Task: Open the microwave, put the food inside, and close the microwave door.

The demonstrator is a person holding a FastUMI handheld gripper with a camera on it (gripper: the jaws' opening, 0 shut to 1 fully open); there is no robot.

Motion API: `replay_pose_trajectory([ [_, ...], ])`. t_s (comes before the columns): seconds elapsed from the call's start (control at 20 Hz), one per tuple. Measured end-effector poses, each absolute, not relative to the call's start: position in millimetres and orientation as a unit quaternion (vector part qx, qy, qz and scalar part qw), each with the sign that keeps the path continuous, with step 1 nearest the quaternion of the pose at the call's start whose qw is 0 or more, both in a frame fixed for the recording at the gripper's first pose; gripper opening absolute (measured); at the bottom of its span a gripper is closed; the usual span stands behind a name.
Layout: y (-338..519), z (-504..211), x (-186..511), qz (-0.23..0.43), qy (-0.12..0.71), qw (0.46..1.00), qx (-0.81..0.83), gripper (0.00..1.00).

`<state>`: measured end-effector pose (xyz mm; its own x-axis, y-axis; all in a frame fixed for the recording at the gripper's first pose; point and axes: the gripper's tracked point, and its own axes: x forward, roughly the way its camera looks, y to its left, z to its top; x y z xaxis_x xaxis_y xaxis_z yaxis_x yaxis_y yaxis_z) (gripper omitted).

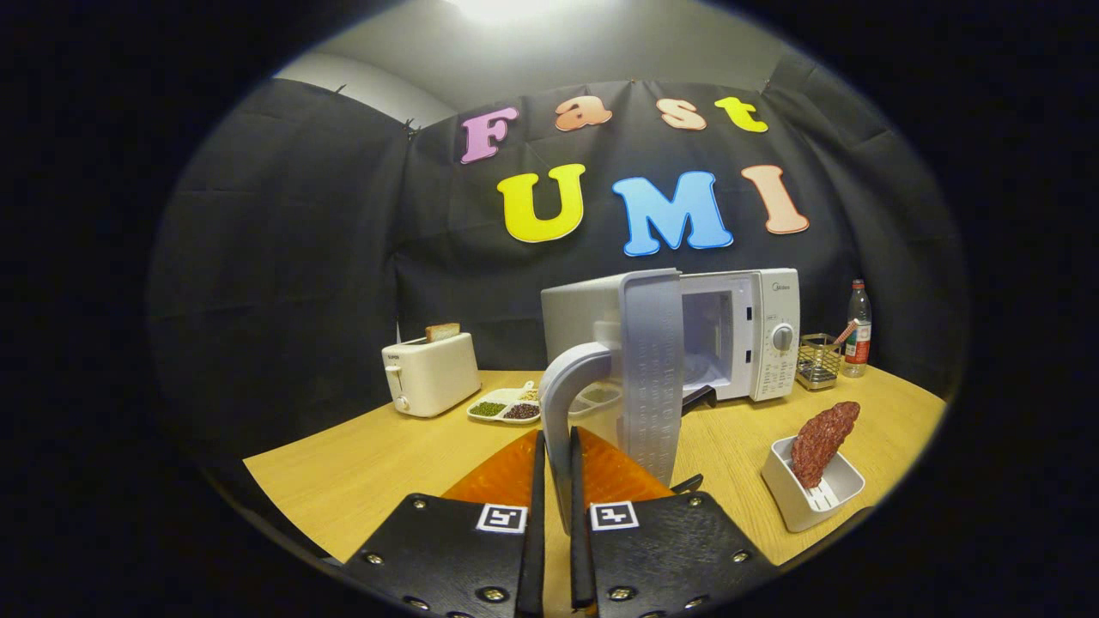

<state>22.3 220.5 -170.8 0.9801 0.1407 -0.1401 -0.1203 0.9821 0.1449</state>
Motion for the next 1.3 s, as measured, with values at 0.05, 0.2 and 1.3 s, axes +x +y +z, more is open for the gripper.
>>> replay_pose_trajectory([
  [0.05, 227, -172, 21, 0.055, 0.074, 0.993, 0.07, 0.12],
  [0.2, 254, -172, 17, 0.047, 0.072, 0.995, 0.043, 0.12],
  [1.3, 117, -134, -10, 0.248, 0.113, 0.96, 0.06, 0.12],
])
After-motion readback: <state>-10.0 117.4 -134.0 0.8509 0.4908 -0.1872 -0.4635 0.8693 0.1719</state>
